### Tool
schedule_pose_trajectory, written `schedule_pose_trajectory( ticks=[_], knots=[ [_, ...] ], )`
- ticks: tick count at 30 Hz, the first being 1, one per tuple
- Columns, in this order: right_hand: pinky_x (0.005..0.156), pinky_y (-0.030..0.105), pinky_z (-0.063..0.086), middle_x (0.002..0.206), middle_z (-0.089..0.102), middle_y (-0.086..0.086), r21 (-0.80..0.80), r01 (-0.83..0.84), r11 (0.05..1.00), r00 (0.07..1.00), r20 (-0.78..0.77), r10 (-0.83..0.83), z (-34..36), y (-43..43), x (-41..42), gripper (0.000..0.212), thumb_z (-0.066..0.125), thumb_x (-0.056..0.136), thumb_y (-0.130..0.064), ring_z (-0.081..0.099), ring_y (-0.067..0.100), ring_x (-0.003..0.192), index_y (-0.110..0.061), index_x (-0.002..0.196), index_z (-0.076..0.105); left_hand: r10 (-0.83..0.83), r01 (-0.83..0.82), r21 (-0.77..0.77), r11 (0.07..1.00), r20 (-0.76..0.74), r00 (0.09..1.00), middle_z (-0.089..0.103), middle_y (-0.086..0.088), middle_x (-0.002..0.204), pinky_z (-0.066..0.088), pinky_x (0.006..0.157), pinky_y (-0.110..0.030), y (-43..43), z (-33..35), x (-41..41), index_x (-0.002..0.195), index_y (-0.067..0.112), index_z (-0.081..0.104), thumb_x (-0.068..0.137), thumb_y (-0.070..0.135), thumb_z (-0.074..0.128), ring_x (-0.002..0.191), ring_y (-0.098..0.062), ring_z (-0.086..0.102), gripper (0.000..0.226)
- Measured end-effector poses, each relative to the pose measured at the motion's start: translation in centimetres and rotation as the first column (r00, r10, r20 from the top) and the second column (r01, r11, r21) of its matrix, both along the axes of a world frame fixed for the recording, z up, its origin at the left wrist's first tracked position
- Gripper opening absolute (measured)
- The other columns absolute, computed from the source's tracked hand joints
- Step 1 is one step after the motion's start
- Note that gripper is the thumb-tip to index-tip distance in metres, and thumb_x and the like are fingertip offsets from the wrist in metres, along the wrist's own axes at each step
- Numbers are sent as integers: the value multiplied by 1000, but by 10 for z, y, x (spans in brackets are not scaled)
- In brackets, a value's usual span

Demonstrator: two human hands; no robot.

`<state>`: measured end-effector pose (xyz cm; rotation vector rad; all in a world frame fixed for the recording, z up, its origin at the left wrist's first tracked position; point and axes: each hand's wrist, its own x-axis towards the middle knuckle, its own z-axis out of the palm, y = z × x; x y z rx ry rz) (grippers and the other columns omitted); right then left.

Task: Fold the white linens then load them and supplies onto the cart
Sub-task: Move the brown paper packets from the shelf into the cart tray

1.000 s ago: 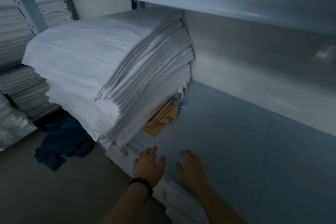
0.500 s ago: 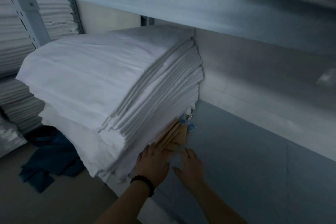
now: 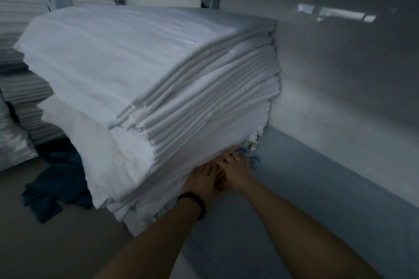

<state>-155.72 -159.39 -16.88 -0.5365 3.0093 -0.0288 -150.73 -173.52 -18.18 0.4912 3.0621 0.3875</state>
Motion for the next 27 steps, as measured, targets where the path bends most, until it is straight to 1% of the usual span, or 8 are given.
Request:
schedule_pose_trajectory(
  ticks=[3,6,9,12,15,19,24,27],
  knots=[
    [112,52,10,155,24,-4,32,0,999,999,39,-1,0,2,3,72,67,81,-40,13,24,143,-31,145,35,11,-19,69,997,107,994,23,-1,157,33,107,-31,5,3,4,154,19,4,101,43,37,133,-24,39,67],
    [109,46,15,149,33,-2,33,8,999,1000,10,-9,2,9,16,70,69,75,-46,22,21,138,-31,138,43,2,-6,22,1000,190,982,24,-5,157,40,103,-38,9,5,10,154,22,2,102,35,37,130,-28,42,64],
    [109,43,15,149,33,-2,20,44,999,999,7,-44,-1,18,37,68,63,79,-55,18,21,142,-33,139,41,15,-22,22,1000,254,967,19,-3,159,30,112,-43,13,7,23,153,27,13,103,32,35,139,-26,31,55],
    [113,45,12,157,22,0,16,127,992,988,81,-128,-5,29,65,64,56,88,-49,11,21,146,-33,146,33,-26,33,-19,999,292,956,14,0,160,15,118,-42,20,7,44,153,31,9,105,35,27,145,-24,19,52],
    [113,47,13,158,17,1,24,180,983,978,104,-182,-7,40,98,60,51,93,-45,10,21,147,-32,148,29,-77,96,-61,994,262,962,23,-2,158,20,116,-39,26,6,66,153,30,11,105,31,25,142,-27,23,51],
    [116,52,8,161,9,2,39,224,974,961,155,-227,-7,51,139,57,45,97,-37,4,23,148,-33,150,24,-99,140,-131,981,277,956,23,-4,157,18,116,-41,29,5,92,152,36,9,105,28,23,144,-28,18,49],
    [115,52,4,161,5,7,56,246,968,949,189,-252,-3,58,182,58,40,98,-42,0,23,148,-32,151,20,-118,180,-163,970,331,936,13,-4,160,12,115,-47,34,10,124,152,37,7,103,21,24,146,-29,7,54],
    [116,52,2,161,2,9,70,259,963,942,202,-268,-5,63,204,61,42,97,-44,-3,24,148,-33,152,18,-141,210,-168,963,352,925,7,-3,161,8,116,-49,38,11,144,152,38,4,103,23,26,147,-30,0,55]
  ],
)
